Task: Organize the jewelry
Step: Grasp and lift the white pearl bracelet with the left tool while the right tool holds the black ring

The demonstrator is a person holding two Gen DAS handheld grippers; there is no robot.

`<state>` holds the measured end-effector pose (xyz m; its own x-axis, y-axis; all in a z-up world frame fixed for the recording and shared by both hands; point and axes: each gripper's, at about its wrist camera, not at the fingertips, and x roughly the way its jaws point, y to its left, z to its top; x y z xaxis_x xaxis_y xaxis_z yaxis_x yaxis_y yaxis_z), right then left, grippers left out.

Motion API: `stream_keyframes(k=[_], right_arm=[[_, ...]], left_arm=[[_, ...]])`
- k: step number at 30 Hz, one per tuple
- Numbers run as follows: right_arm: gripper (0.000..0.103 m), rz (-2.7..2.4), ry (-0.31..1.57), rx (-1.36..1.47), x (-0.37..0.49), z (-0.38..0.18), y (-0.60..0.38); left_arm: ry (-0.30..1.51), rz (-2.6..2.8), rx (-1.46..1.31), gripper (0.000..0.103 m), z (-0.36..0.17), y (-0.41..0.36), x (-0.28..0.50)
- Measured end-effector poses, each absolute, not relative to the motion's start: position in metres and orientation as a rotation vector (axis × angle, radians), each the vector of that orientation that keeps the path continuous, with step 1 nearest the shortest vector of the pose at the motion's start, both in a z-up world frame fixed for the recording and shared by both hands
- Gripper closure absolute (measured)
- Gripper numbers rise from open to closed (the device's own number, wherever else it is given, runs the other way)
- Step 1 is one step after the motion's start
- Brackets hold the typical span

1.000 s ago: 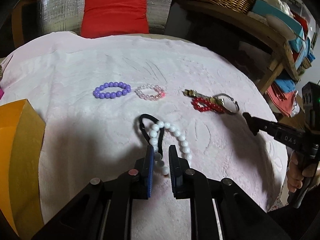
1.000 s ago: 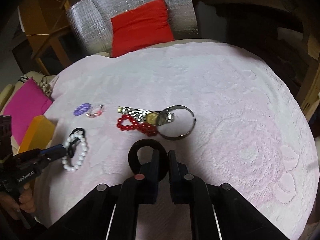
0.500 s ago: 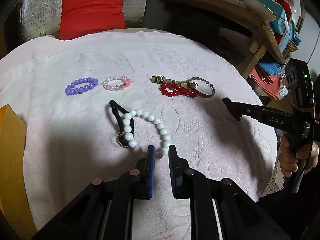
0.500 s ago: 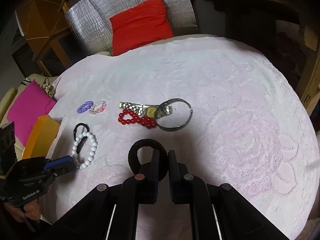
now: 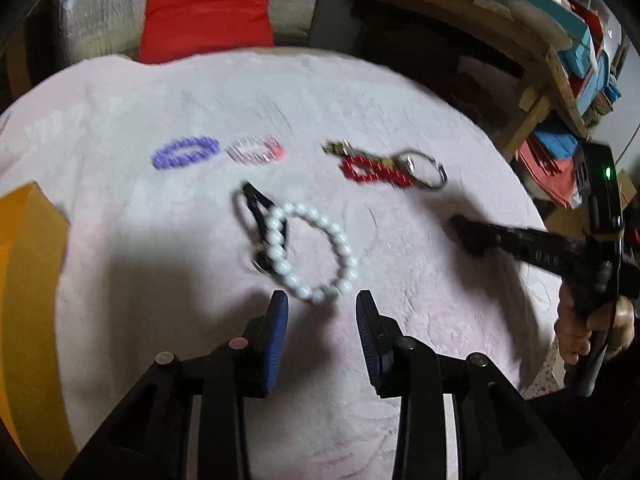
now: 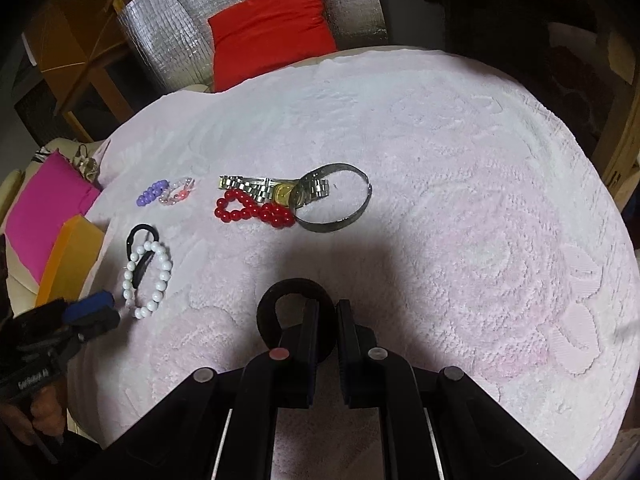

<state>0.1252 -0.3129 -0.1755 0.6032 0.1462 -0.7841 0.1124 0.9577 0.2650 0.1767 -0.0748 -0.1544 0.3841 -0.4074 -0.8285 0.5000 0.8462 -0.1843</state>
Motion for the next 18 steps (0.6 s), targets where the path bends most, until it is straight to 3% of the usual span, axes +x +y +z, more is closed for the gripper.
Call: stream_keyframes(k=[11, 17, 18], right_arm=[[0.093, 0.015, 0.922, 0.286, 0.128, -0.178, -0.310], [0.093, 0.017, 0.911, 0.275, 0.126, -0.176, -0.309], [0.093, 0.019, 0.908, 0.275, 0.125, -0.175, -0.309]], left_arm=[[1.088, -0.512, -0.097, 0.068, -0.166, -0.070, 0.194], [1.095, -0.503, -0.173, 0.093, -0.167, -0.069, 0.199], [1.094, -0.508, -0.178, 0.093, -0.166, -0.069, 0.197]])
